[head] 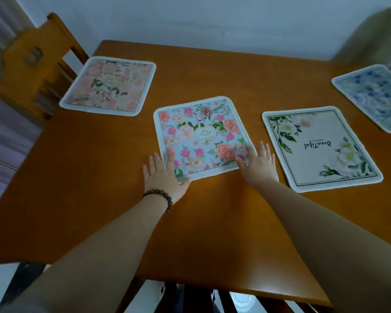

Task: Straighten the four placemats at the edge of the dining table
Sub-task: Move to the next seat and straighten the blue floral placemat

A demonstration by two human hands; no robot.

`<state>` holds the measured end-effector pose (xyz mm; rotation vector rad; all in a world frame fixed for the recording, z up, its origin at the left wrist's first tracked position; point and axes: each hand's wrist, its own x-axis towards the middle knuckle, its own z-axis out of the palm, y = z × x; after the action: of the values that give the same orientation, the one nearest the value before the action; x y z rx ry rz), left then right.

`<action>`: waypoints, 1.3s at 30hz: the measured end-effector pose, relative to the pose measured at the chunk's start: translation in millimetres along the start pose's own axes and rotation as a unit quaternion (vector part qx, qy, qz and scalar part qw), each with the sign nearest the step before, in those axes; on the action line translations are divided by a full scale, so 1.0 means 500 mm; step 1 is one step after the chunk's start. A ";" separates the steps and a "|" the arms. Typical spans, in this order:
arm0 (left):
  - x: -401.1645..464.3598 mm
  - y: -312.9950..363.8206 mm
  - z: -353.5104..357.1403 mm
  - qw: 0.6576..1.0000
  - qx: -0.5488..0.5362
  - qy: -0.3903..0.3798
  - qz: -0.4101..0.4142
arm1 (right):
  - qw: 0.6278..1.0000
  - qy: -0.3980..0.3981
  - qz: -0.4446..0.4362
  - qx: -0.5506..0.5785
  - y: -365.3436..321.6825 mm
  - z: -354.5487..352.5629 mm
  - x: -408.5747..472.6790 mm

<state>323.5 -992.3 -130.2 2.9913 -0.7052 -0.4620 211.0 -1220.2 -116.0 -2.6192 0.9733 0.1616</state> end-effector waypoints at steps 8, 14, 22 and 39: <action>0.059 0.016 0.054 1.000 0.003 -0.024 0.004 | 0.999 -0.029 0.000 0.019 0.012 0.061 0.079; 0.078 0.024 0.070 1.000 -0.007 -0.013 0.018 | 1.000 -0.002 0.011 0.021 -0.002 0.083 0.093; 0.050 0.009 0.059 0.999 -0.020 -0.034 0.035 | 0.999 0.017 0.040 0.015 -0.016 0.104 0.041; -0.137 -0.070 0.075 0.992 -0.071 -0.087 0.062 | 0.995 -0.022 0.094 0.017 -0.025 0.156 -0.226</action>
<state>269.1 -929.3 -150.1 2.7800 -0.8282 -0.7384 134.4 -1114.4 -160.6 -2.4799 1.1948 0.2442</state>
